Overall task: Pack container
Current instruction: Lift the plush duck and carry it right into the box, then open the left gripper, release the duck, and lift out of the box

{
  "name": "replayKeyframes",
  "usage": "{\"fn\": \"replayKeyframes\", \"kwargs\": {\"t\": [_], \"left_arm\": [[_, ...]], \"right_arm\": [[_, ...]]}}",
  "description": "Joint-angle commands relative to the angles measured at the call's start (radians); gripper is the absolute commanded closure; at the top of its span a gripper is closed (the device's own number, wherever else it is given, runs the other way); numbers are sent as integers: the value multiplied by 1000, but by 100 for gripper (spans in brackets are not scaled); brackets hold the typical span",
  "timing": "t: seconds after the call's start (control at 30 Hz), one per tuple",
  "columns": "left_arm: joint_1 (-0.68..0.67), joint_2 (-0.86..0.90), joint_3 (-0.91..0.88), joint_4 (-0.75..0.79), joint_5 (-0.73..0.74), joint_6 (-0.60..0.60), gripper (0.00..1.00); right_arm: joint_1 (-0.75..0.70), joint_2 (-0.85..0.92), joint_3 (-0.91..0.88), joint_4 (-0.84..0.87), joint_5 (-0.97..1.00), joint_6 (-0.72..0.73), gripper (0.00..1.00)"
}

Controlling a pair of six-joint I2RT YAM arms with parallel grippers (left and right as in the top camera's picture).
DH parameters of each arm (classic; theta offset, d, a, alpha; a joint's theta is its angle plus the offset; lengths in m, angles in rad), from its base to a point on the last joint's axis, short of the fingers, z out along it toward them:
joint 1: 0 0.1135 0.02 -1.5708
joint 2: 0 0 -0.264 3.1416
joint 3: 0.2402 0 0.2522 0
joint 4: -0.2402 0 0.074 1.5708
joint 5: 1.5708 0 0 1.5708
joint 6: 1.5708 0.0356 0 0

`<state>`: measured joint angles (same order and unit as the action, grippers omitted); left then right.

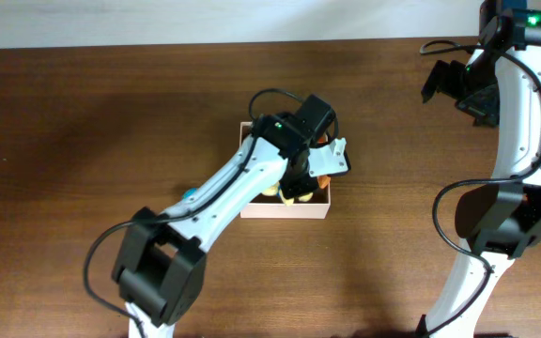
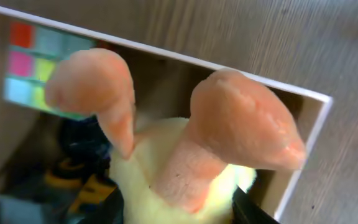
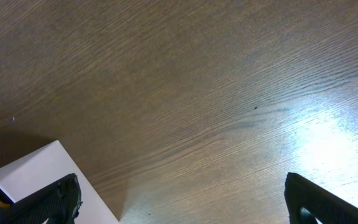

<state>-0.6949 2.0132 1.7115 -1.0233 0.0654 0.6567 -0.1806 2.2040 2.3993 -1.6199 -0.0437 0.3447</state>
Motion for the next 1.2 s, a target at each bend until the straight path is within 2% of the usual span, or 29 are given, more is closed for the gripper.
{"fn": "replayKeyframes", "kwargs": {"t": [0.0,0.33,0.73,0.77,0.8,0.83,0.9,1.17], "left_arm": [[4,47,-11,2,25,22,62],[4,102,-11,18,94,22,62],[4,126,-11,18,96,22,62],[4,126,-11,18,95,22,61],[4,126,-11,18,95,22,52],[4,126,-11,18,95,22,36],[4,126,-11,18,87,22,16],[4,126,-7,21,31,22,15]], "right_arm": [[3,-41,19,1,-2,12,1],[3,-41,19,1,-2,12,1],[3,-41,19,1,-2,12,1],[3,-41,19,1,-2,12,1],[3,-41,19,1,-2,12,1],[3,-41,19,1,-2,12,1],[3,-41,19,1,-2,12,1],[3,-42,19,1,-2,12,1]]}}
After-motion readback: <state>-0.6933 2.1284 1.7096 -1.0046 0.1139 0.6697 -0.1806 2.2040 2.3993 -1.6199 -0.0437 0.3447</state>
